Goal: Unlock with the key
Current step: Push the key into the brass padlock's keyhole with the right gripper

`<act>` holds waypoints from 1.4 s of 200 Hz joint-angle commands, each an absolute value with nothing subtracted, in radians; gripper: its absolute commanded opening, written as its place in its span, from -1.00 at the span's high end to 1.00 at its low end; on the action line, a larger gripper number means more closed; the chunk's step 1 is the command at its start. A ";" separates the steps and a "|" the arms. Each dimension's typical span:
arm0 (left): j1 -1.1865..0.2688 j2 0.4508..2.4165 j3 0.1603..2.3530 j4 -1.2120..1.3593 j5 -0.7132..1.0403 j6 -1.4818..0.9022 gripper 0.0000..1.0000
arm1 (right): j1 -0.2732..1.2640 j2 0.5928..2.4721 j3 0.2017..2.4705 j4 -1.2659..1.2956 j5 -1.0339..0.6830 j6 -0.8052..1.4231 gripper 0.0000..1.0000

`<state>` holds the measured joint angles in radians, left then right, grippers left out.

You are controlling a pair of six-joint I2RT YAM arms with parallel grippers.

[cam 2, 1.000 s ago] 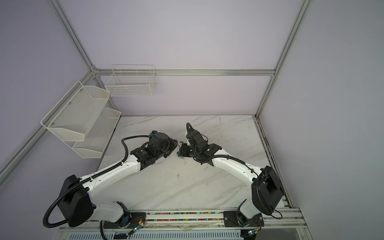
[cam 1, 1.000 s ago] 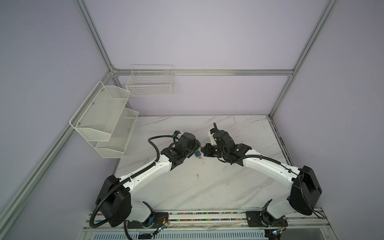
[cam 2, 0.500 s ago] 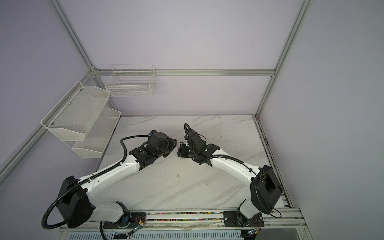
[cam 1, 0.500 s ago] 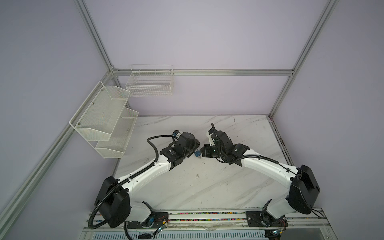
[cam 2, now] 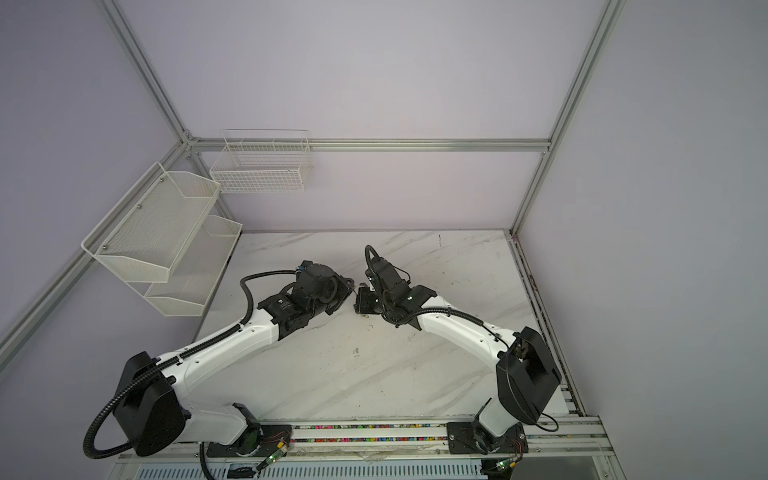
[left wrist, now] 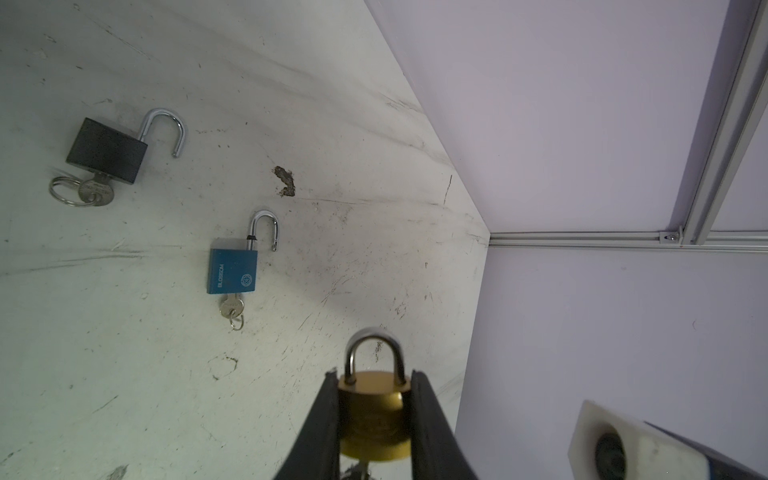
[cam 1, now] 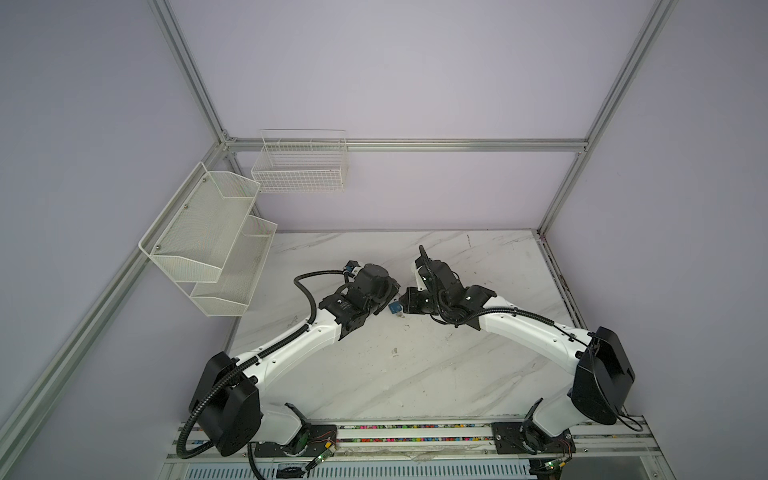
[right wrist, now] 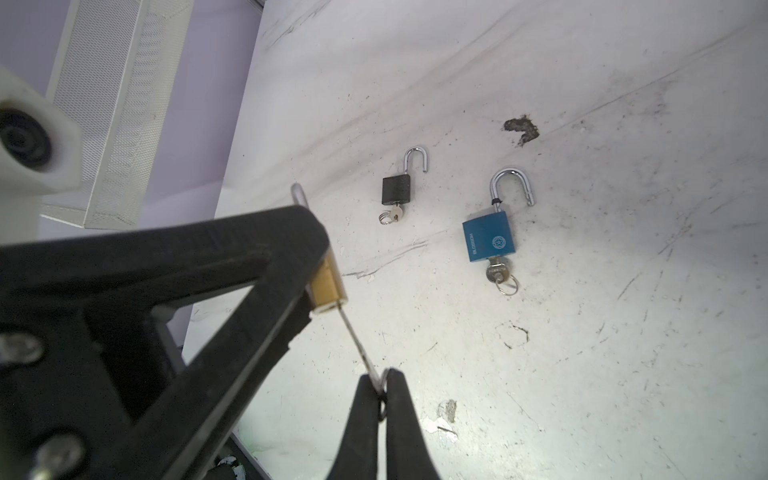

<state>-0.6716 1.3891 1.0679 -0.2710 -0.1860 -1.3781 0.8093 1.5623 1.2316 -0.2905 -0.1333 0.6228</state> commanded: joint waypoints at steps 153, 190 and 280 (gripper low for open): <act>-0.671 1.450 1.179 -0.325 -0.132 -1.402 0.99 | 0.843 1.614 1.344 -0.386 0.030 0.564 1.00; -0.673 1.455 1.158 -0.353 -0.133 -1.406 0.99 | 0.846 1.599 1.378 -0.365 0.033 0.553 1.00; -0.665 1.471 1.136 -0.324 -0.125 -1.455 1.00 | 0.901 1.595 1.384 -0.329 0.001 0.555 1.00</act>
<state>-0.6678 1.4551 1.0893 -0.2970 -0.1608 -1.4384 0.8627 1.6226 1.3495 -0.4385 0.0120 0.5632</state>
